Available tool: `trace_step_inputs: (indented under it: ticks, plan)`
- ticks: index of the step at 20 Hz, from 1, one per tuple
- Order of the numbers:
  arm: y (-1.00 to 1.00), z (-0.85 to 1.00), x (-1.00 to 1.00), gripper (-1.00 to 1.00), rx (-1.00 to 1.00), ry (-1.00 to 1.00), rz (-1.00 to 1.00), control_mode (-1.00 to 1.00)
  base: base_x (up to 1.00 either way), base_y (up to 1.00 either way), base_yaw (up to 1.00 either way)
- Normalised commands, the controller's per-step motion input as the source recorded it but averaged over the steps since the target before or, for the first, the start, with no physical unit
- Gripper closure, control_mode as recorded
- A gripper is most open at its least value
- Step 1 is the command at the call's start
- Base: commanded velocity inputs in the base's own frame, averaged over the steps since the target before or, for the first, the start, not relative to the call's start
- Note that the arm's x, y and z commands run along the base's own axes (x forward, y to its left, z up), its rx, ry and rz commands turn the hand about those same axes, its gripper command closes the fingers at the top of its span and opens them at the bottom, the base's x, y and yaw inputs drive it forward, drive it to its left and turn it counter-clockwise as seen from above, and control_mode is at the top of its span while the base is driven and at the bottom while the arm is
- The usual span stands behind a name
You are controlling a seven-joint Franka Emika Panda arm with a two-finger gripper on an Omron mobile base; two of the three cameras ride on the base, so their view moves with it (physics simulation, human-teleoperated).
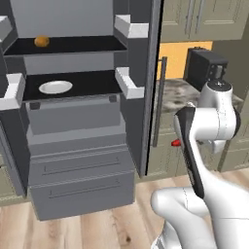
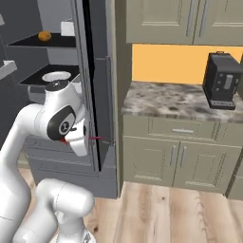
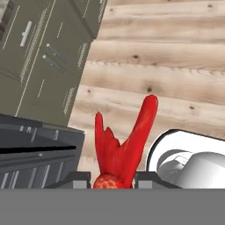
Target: Retrieve the fish from the fridge and place it on the cutting board.
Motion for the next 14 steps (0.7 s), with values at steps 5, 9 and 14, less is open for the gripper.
trace_step_inputs:
  ticks: [5,9,14]
  plan:
    - [0.0,0.0,0.0,1.0,0.0,0.0,0.0,1.0,-0.05,0.38,0.0]
    - [0.0,0.0,0.0,1.0,0.0,0.0,0.0,1.0,0.0,0.99,0.0]
    - [0.0,0.0,0.0,1.0,0.0,0.0,0.0,1.0,0.0,0.88,-0.02]
